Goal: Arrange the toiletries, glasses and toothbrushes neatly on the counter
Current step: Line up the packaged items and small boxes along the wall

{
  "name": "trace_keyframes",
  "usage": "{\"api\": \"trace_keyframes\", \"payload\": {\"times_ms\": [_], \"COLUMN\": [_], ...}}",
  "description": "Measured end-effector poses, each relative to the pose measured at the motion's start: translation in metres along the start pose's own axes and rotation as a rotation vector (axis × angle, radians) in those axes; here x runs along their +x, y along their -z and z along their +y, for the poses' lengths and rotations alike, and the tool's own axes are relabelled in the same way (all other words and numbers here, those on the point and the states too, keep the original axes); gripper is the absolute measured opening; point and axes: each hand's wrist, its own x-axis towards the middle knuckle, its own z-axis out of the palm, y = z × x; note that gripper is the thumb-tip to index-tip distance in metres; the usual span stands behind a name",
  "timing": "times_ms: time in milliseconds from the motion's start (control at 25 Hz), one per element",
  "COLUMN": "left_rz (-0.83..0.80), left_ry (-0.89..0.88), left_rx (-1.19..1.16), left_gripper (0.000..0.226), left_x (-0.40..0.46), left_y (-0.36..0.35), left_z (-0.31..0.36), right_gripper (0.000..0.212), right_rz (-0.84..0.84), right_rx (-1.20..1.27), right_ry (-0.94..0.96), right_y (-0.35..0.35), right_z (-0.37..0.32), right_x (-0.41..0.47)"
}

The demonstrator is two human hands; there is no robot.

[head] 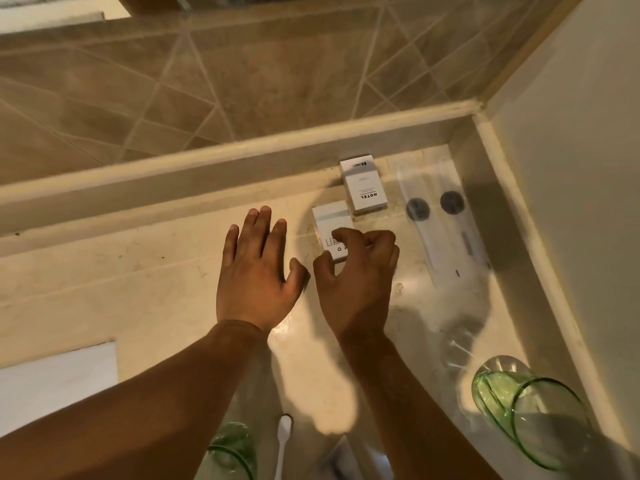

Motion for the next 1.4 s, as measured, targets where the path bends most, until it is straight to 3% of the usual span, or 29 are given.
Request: {"api": "trace_keyframes", "payload": {"times_ms": [440, 1000, 1160, 1400], "left_rz": [0.026, 0.022, 0.007, -0.008], "left_ry": [-0.005, -0.007, -0.005, -0.005], "left_rx": [-0.028, -0.039, -0.024, -0.006], "left_gripper": [0.065, 0.065, 0.066, 0.067], "left_x": [0.000, 0.001, 0.001, 0.002], "left_y": [-0.002, -0.006, -0.006, -0.004], "left_z": [0.000, -0.003, -0.003, -0.003], "right_gripper": [0.045, 0.045, 0.037, 0.054], "right_rz": [-0.213, -0.205, -0.064, -0.118], "right_rx": [-0.018, 0.008, 0.175, 0.096], "right_ry": [0.026, 0.024, 0.070, 0.044], "right_y": [-0.002, -0.010, -0.002, 0.005], "right_z": [-0.013, -0.019, -0.011, 0.018], "right_x": [0.026, 0.047, 0.052, 0.076]}}
